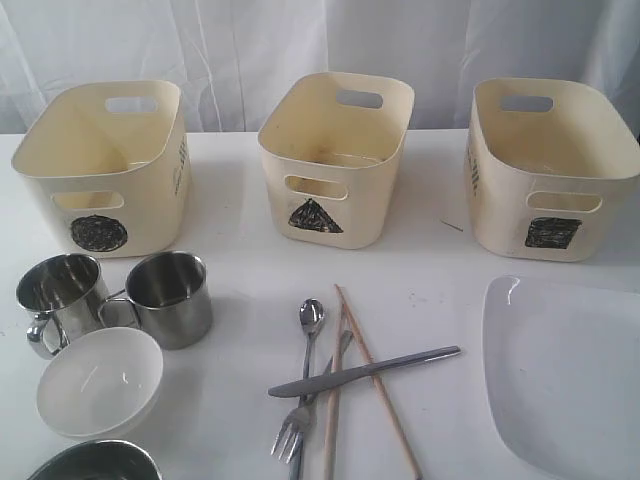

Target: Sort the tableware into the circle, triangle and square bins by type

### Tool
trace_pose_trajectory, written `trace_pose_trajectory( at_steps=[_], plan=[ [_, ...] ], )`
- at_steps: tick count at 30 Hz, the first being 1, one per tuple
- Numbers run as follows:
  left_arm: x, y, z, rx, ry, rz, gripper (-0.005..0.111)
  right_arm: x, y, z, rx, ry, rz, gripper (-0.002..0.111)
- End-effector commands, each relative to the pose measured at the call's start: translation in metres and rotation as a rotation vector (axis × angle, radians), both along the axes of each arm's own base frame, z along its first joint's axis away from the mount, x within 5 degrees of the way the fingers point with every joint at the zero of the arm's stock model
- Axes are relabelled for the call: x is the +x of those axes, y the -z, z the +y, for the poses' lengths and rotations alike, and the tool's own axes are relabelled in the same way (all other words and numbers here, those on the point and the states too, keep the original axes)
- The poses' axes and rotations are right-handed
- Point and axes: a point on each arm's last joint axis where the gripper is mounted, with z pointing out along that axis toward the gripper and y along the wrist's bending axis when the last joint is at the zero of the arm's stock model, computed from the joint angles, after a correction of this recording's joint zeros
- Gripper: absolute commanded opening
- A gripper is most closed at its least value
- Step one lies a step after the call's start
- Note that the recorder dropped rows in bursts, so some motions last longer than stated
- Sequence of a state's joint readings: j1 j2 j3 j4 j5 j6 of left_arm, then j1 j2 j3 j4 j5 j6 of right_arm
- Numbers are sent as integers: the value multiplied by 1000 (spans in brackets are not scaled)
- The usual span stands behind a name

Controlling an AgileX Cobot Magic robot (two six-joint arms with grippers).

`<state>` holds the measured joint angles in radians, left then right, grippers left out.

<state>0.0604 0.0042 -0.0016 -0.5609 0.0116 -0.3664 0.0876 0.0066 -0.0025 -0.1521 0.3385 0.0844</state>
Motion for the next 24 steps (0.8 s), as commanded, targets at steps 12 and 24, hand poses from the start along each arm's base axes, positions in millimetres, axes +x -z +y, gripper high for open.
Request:
trace_pose_trajectory(
  at_steps=[12,24],
  plan=[
    [-1,-87,37,309,-431,-314,0,0,0,0,3,7,-7,0],
    [117,-141,41,907,-236,168,0,0,0,0,3,7,-7,0]
  ],
)
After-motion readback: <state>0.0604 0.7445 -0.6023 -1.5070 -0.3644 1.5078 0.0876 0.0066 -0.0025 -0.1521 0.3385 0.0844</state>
